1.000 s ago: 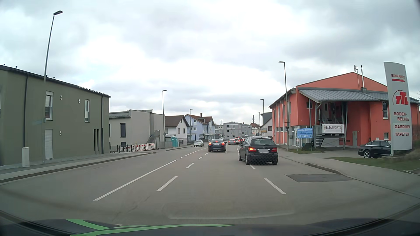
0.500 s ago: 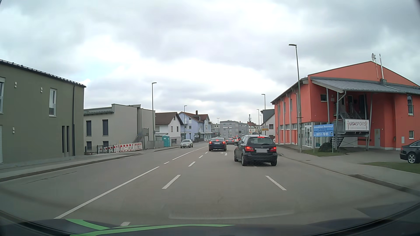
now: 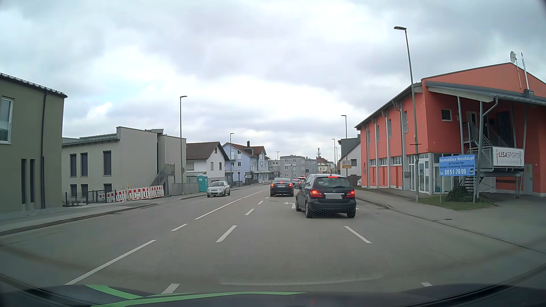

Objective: Follow the waypoints while adhering to traffic rules and regulations

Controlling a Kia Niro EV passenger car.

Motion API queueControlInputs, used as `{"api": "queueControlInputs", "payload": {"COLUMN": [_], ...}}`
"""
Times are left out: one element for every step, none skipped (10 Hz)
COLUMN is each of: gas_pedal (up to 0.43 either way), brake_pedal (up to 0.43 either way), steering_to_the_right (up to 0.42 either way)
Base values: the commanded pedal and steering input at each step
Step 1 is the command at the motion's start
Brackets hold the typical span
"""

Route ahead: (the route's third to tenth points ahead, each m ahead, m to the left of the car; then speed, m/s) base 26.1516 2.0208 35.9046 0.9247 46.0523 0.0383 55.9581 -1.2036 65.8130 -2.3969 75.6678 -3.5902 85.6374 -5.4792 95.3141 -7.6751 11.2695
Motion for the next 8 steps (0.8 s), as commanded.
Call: {"api": "queueControlInputs", "payload": {"gas_pedal": [0.000,0.000,0.000,0.000,0.000,0.000,0.000,0.000], "brake_pedal": [0.207,0.213,0.220,0.226,0.226,0.232,0.244,0.250], "steering_to_the_right": [0.016,0.016,0.016,0.016,0.016,0.016,0.016,0.016]}}
